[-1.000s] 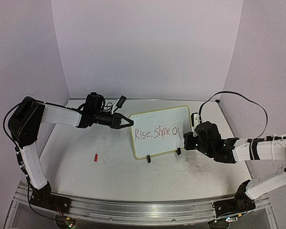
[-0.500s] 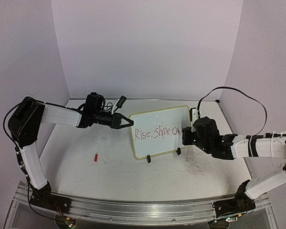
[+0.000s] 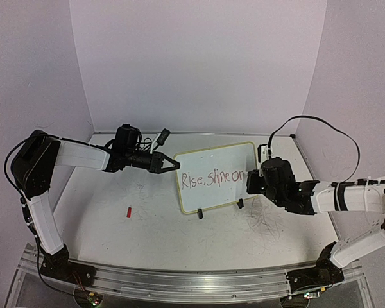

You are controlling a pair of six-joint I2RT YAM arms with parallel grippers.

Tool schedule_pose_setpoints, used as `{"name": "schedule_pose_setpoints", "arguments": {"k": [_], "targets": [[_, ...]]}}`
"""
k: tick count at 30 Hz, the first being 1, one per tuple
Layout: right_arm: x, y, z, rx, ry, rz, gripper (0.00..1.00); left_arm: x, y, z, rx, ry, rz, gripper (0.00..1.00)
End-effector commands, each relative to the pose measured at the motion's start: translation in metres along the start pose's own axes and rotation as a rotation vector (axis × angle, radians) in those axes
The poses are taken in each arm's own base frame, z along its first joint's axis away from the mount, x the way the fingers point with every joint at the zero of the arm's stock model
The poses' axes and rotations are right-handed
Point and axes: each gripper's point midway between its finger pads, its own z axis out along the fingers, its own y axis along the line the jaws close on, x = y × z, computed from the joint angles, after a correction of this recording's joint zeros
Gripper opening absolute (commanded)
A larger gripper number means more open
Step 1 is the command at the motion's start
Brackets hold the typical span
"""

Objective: Write a sentence on the whiteboard

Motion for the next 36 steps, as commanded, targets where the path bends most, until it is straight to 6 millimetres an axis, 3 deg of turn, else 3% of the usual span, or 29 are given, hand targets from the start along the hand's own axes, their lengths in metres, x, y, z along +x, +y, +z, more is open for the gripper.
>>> {"name": "schedule_pose_setpoints", "arguments": {"k": [1,14,18,21,24,36], "targets": [[0.001,-0.005,-0.002,0.012,0.000,0.025,0.00,-0.006,-0.007,0.003,-0.019,0.010,0.030,0.00],[0.022,-0.008,-0.006,-0.012,0.058,0.038,0.00,-0.005,-0.006,0.003,-0.022,0.012,0.028,0.00],[-0.004,-0.002,-0.018,-0.046,0.005,0.055,0.00,-0.006,-0.005,0.003,-0.030,0.010,0.032,0.00],[-0.040,-0.001,-0.039,-0.067,-0.075,0.082,0.00,-0.007,-0.005,0.002,-0.041,0.015,0.041,0.03],[-0.059,-0.004,-0.057,-0.083,-0.136,0.078,0.00,-0.015,-0.005,-0.001,-0.071,0.003,0.062,0.16],[-0.065,-0.019,-0.084,-0.090,-0.180,0.038,0.00,-0.058,-0.035,-0.041,-0.207,-0.099,0.137,0.80]]}}
